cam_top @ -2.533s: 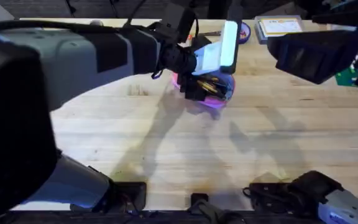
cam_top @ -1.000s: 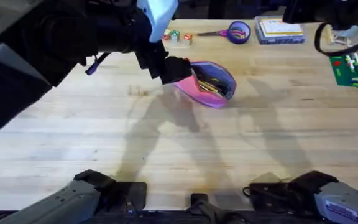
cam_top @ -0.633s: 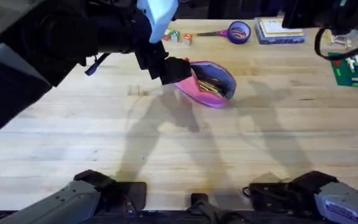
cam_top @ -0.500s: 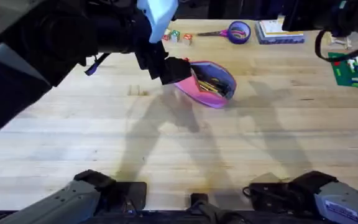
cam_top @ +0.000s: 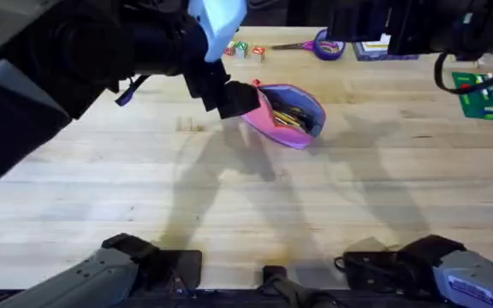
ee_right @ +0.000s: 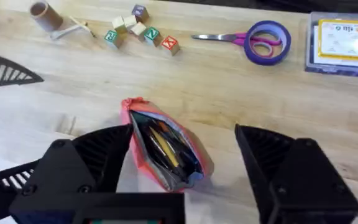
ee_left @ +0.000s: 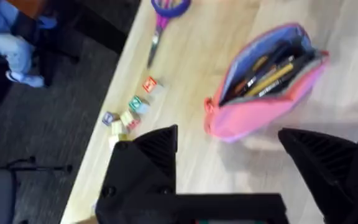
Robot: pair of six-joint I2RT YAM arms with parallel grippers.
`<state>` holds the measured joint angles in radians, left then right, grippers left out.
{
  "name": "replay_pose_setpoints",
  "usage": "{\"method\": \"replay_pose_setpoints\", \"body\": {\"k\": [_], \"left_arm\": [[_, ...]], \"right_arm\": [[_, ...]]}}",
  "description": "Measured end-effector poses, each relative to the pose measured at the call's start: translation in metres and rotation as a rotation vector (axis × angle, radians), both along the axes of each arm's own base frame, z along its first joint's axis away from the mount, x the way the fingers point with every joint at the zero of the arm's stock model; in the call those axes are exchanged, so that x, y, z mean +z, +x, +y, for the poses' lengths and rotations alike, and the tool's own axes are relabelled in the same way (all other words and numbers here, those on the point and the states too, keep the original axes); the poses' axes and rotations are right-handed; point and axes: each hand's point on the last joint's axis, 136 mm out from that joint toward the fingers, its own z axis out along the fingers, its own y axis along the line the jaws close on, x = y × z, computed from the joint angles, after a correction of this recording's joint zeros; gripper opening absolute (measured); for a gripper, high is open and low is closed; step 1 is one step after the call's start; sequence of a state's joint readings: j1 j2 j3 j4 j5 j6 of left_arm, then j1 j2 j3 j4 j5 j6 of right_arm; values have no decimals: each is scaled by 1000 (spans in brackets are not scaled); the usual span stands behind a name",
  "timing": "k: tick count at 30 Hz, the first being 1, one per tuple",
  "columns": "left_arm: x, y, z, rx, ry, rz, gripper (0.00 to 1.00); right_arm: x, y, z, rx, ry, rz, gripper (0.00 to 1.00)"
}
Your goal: Unzip the bag, pick up the pens from the table one at a time and place them inside, then zip the bag closed.
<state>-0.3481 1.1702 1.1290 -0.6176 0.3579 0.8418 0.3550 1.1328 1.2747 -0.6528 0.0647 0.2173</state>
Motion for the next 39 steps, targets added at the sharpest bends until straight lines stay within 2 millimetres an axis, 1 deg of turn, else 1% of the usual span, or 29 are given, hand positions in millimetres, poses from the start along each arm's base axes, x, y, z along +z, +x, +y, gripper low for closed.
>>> {"method": "replay_pose_setpoints", "body": {"k": [5, 8, 12, 17, 21, 25, 33, 36, 39], "left_arm": [[-16, -6, 13, 14, 64, 49, 993], [-25, -12, 23, -5, 103, 78, 993], [-29, -14, 37, -54, 121, 75, 993], [-24, -6, 61, -116, 84, 18, 993], [-30, 8, 74, -185, 34, -19, 993], [-48, 22, 73, -255, -1, -20, 993], [-87, 66, 63, -352, -78, -70, 993], [-102, 77, 58, -383, -141, -71, 993], [-114, 83, 53, -404, -209, -56, 993]], "right_arm": [[-2, -1, 0, 0, -3, 10, 998], [-2, -2, 1, 6, -4, 10, 998], [-6, -8, 9, 32, -10, 26, 998], [-10, -16, 23, 80, -18, 45, 998], [-10, -22, 32, 111, -20, 48, 998], [-10, -22, 34, 117, -21, 48, 998], [-13, -24, 33, 101, -6, 69, 998], [-13, -24, 33, 96, 0, 72, 998], [-13, -24, 33, 93, 4, 73, 998]]}}
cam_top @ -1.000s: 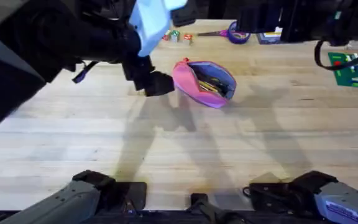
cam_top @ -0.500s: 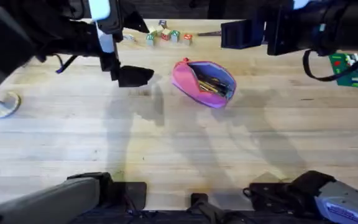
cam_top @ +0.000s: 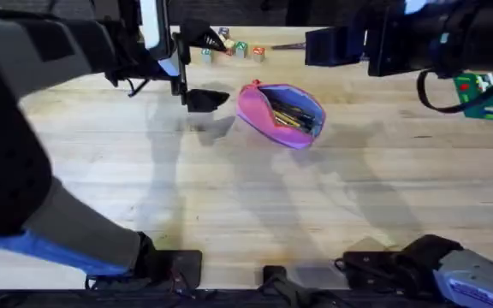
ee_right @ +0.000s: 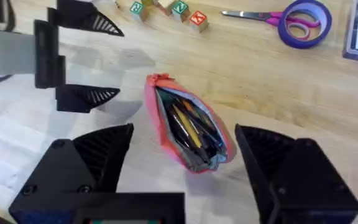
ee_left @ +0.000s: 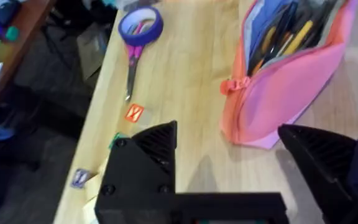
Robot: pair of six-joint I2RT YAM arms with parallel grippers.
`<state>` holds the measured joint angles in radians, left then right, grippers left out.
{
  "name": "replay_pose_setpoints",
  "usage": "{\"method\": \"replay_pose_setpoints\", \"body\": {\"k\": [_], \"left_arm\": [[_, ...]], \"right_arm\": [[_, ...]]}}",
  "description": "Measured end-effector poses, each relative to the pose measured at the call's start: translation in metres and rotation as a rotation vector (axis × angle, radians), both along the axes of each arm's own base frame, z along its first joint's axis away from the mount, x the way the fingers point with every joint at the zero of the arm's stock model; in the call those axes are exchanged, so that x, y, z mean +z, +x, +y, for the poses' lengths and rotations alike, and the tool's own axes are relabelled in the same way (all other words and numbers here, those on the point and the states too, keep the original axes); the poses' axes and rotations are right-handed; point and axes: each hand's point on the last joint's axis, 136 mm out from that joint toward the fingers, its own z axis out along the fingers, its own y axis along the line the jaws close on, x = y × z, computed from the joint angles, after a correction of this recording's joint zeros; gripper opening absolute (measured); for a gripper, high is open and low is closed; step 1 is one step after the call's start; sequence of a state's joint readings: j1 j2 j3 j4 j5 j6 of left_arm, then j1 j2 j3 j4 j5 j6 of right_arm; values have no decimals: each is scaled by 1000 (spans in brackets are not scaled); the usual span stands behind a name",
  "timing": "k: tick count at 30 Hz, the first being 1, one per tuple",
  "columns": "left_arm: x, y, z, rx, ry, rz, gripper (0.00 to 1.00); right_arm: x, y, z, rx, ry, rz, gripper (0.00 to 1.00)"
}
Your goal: Unzip the bag, pick up the pens from the table one at a time and place them inside, then zip the bag closed.
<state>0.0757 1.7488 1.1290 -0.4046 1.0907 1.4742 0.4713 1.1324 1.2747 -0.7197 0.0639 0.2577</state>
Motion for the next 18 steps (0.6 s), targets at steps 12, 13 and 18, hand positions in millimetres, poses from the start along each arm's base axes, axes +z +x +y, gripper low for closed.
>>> {"method": "replay_pose_setpoints", "body": {"k": [12, 13, 18], "left_arm": [[-12, -7, -10, -28, -145, 167, 993], [-13, -9, -10, -26, -146, 180, 993], [-16, -14, -10, -18, -148, 233, 994]], "right_arm": [[2, 1, 1, -35, 44, 11, 998], [2, 2, 1, -38, 50, 10, 998], [-14, 29, 23, -76, 113, 48, 998]]}}
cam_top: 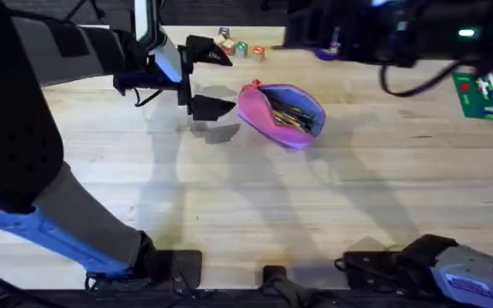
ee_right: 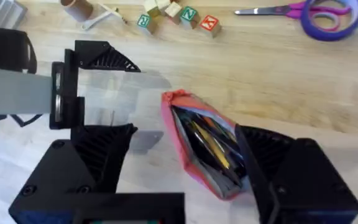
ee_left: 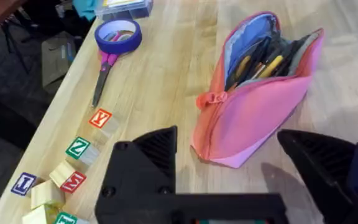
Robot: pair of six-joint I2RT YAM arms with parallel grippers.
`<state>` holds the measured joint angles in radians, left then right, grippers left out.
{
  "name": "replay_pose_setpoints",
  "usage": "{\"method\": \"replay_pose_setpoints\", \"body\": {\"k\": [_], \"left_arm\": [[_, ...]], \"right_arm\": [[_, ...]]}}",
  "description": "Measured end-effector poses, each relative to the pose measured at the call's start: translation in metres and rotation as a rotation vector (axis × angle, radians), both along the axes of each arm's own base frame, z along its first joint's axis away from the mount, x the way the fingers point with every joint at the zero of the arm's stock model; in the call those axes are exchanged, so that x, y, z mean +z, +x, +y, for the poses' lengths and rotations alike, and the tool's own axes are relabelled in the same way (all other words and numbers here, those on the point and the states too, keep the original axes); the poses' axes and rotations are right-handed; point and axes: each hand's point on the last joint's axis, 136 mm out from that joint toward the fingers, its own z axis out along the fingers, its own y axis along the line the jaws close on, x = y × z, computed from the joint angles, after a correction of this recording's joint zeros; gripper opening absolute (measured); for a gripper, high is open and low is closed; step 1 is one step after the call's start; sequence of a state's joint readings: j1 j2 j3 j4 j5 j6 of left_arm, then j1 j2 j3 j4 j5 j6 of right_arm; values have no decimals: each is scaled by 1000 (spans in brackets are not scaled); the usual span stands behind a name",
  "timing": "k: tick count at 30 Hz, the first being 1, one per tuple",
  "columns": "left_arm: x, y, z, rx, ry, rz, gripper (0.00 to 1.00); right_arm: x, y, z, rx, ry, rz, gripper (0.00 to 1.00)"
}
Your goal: Unzip the bag, pick up the pens from the table one at a time and place them inside, then zip the bag closed.
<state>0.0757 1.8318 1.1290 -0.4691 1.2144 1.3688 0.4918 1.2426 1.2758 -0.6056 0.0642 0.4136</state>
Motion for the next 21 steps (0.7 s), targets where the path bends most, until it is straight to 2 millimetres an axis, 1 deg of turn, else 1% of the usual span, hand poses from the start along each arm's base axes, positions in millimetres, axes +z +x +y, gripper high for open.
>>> {"method": "replay_pose_setpoints", "body": {"k": [2, 3, 7, 14, 18, 21], "left_arm": [[0, -1, 0, 0, 1, 5, 994], [-1, -1, 0, 1, 2, 7, 993], [-1, -1, 0, 1, 2, 7, 993], [-1, -1, 0, 1, 2, 6, 993], [-1, -1, 0, 1, 2, 7, 993], [-1, -1, 0, 1, 2, 6, 993]], "right_arm": [[-7, 8, 9, 5, 3, 8, 998], [-15, 18, 17, 10, 2, 10, 998], [-26, 29, 23, 20, -14, 16, 998], [-61, 47, 33, 32, -57, 64, 998], [-73, 58, 39, 34, -57, 67, 998], [-81, 64, 49, 57, -37, 71, 998]]}}
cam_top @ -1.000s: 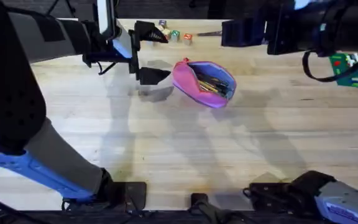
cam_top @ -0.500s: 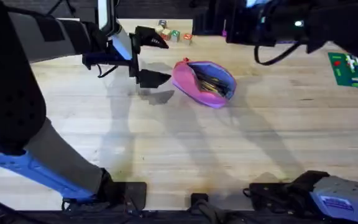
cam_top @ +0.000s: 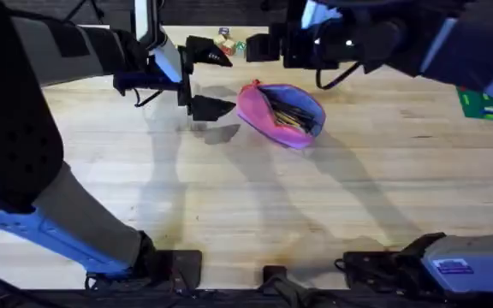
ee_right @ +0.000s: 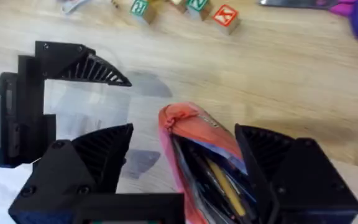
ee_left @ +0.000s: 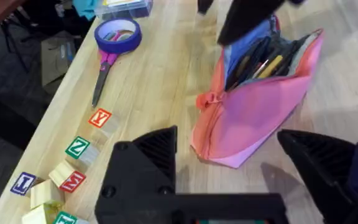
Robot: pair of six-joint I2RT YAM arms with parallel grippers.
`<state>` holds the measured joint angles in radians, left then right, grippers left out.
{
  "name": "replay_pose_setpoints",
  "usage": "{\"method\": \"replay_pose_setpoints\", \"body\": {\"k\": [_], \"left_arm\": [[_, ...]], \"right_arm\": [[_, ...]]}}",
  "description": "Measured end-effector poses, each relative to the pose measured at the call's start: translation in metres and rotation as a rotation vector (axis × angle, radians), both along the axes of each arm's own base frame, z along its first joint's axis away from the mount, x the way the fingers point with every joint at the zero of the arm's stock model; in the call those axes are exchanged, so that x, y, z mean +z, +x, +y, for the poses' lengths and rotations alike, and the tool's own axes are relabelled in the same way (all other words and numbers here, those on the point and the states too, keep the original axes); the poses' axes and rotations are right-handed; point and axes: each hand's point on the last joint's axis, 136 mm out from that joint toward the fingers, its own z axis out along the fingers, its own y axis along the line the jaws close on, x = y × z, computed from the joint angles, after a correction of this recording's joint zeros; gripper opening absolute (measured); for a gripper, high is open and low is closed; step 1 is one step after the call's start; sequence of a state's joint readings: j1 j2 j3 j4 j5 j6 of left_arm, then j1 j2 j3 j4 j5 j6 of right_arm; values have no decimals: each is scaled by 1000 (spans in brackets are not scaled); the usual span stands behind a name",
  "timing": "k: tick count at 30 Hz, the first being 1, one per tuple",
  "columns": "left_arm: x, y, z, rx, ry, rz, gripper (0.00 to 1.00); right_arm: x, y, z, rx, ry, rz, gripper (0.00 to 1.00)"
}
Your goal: Unzip the bag, pick up the pens from the table one at a time and place them inside, then zip the bag closed.
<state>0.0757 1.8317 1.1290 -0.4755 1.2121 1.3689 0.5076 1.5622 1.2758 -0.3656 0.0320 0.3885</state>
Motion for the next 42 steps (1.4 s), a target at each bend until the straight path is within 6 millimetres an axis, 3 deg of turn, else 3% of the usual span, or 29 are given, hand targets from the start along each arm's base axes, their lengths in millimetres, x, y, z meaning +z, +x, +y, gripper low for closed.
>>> {"method": "replay_pose_setpoints", "body": {"k": [16, 31, 35, 42], "left_arm": [[0, 0, 0, 0, 0, 0, 993], [0, 0, 0, 0, 0, 0, 994], [0, 0, 0, 0, 0, 0, 993], [0, 0, 0, 0, 0, 0, 994]], "right_arm": [[-67, 13, 18, -1, 12, 139, 998], [-88, 19, 23, -101, 88, 208, 993], [-88, 17, 28, -95, 113, 225, 923], [-87, 15, 31, -91, 133, 239, 613]]}}
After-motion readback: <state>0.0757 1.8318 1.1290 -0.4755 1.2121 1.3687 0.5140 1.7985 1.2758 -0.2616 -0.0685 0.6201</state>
